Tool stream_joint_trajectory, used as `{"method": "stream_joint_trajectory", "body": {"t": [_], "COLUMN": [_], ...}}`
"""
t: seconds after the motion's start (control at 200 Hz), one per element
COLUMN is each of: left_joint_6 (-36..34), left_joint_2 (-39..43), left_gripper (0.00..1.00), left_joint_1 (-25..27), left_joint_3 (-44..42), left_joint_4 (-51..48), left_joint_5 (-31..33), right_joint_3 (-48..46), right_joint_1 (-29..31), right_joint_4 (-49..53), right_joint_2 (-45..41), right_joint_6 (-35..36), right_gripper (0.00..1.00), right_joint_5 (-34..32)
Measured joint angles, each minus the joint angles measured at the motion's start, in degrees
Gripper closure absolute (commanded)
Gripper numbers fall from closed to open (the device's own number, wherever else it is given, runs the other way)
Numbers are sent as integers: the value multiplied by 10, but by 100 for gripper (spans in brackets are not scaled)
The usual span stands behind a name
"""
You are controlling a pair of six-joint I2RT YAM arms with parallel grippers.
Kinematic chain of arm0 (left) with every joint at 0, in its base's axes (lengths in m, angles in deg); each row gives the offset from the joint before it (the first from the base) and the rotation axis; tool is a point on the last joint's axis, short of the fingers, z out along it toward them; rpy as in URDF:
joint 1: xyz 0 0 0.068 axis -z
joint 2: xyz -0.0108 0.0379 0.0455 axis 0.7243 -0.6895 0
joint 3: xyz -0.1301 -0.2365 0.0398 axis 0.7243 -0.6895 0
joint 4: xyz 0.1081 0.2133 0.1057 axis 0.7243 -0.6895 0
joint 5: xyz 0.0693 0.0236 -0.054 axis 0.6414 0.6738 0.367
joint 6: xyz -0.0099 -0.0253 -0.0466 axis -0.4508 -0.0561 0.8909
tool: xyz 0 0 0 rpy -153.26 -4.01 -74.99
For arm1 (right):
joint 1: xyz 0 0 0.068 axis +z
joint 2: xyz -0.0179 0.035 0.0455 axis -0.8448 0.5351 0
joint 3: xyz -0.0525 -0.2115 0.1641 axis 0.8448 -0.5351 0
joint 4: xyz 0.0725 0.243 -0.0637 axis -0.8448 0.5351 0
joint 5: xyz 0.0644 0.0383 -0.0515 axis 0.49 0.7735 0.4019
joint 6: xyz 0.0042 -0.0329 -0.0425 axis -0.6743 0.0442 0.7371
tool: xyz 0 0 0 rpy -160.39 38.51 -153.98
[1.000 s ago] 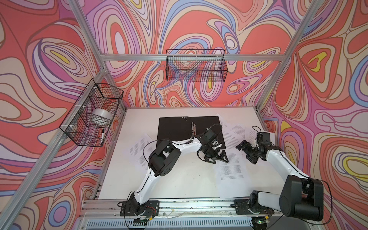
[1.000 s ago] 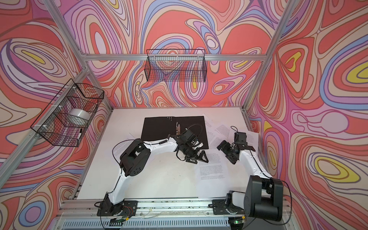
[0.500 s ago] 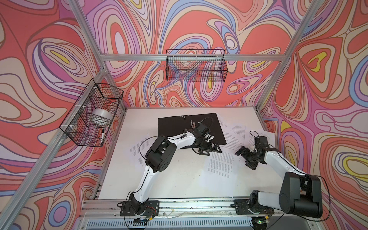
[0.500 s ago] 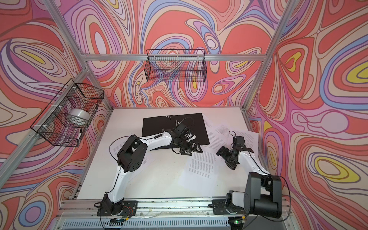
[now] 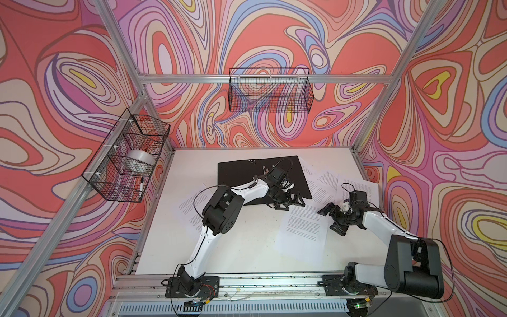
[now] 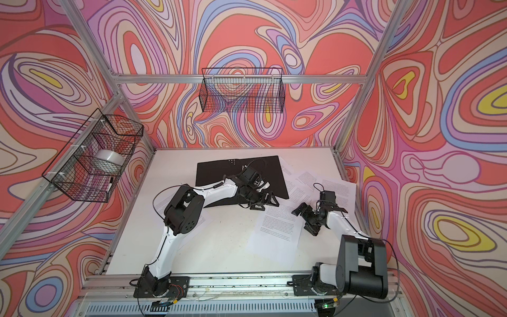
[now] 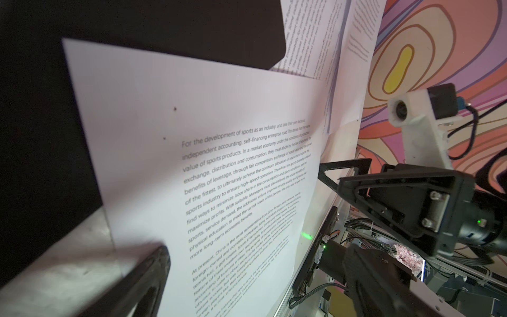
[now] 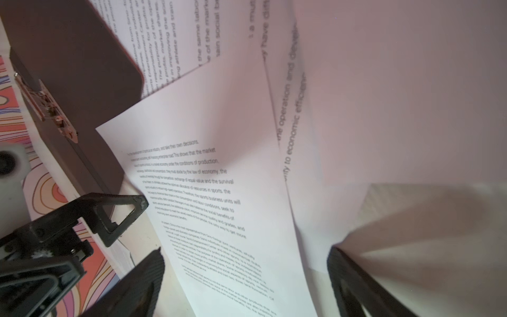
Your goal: Put the files into the folder
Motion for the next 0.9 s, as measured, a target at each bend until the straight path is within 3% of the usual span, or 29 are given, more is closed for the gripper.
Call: {"method": "stream_joint_trajectory", "body": {"t": [0.35,0.706,0.901], "left_joint_6": [0,1,2], "left_joint_2": [-12,-15,-16], "left_gripper": [0,0,0], "left_joint_1": [-7,-9,-11], "left_joint_3": [17,17,17], "left_joint_4": [2,3,4], "left_joint_5": [-4,-12,-18], "right_joint_3": [-1,-32,-38], "right_joint_1": [21,24,25], "right_joint_4": [-44,7,46], "right_joint_2": [17,-35,-61], "right_joint_6": [-13,-24,-33], "right_gripper": [3,3,10], "right_joint_5": [38,49,50]}}
